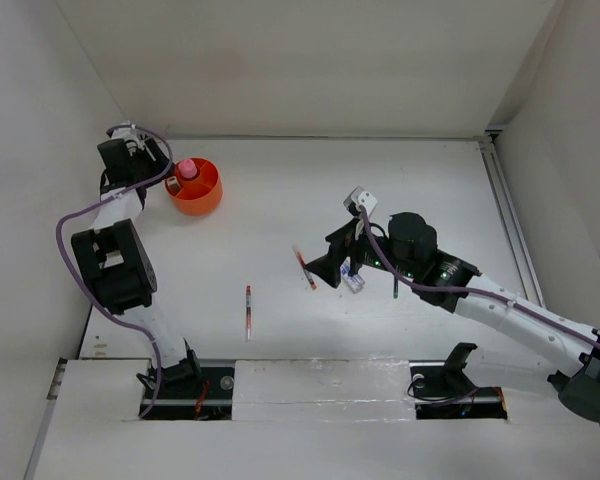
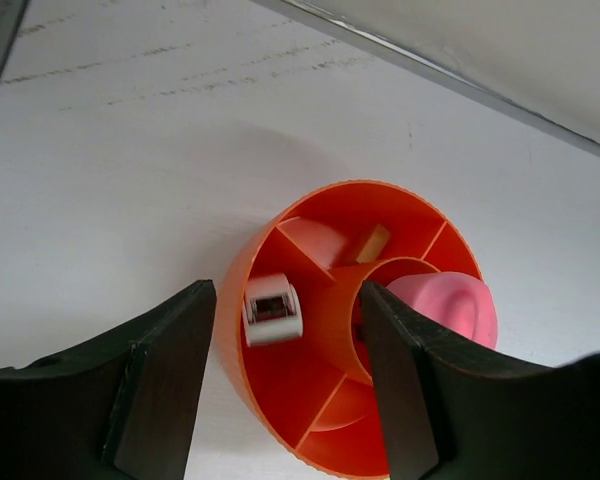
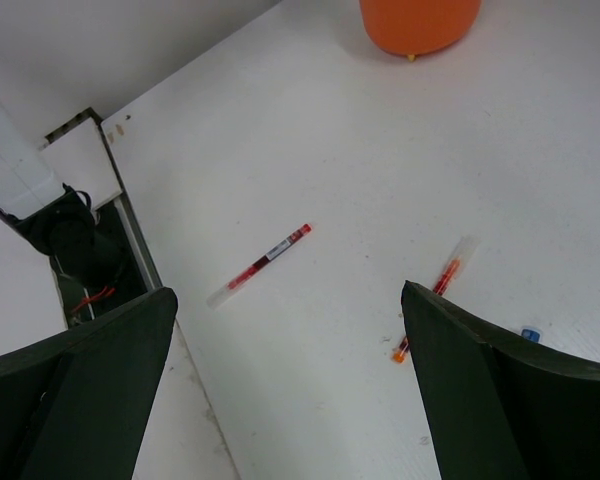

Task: Sort the stationery into containers
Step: Place the stationery into the container, then grab a piece of stationery with the right arm

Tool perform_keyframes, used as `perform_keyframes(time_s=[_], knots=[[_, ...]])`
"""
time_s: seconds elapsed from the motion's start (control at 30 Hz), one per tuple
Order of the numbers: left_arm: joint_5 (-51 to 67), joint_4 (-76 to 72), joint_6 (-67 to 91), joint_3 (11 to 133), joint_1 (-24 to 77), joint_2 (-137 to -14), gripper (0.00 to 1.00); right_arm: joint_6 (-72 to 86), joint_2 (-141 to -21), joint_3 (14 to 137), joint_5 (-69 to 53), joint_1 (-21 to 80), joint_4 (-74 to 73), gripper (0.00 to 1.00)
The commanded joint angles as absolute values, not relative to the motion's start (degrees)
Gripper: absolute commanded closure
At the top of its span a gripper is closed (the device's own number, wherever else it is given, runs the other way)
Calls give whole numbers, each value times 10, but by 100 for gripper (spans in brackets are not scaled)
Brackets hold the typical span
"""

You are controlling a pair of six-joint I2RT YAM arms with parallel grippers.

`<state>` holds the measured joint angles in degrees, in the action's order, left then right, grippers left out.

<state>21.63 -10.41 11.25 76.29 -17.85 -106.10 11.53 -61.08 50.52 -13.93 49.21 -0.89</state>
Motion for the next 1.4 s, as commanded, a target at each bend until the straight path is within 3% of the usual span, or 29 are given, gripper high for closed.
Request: perform_keyframes(time_s=[0.0, 0.07, 0.13, 0.3, 0.47, 0.63, 0.97, 1.07, 1.23, 1.37], knots=[[160, -102, 125, 780, -180, -991, 43, 106, -597, 516, -128, 497, 10, 0], [128, -80, 137, 788, -180, -963, 35, 106, -602, 516, -113, 497, 10, 0], [92, -63, 142, 810, -180, -942, 0, 106, -609, 516, -85, 497, 4, 0], [46, -3, 169, 847, -175, -872, 0, 112, -633, 536, -20, 497, -34, 0], [21, -41, 249, 821, -160, -770, 0, 126, -664, 573, 55, 487, -118, 0], [146, -156, 354, 738, -160, -656, 0, 140, -681, 574, 40, 475, -141, 0], [411, -271, 511, 631, -160, -650, 0, 151, -707, 570, 25, 434, -193, 0], [385, -175, 445, 671, -152, -645, 0, 156, -707, 553, 25, 420, -187, 0], [260, 72, 288, 806, -1, -676, 0, 156, -743, 553, 11, 381, -193, 0], [159, 172, 246, 863, 95, -716, 0, 156, -783, 563, 2, 374, -199, 0]])
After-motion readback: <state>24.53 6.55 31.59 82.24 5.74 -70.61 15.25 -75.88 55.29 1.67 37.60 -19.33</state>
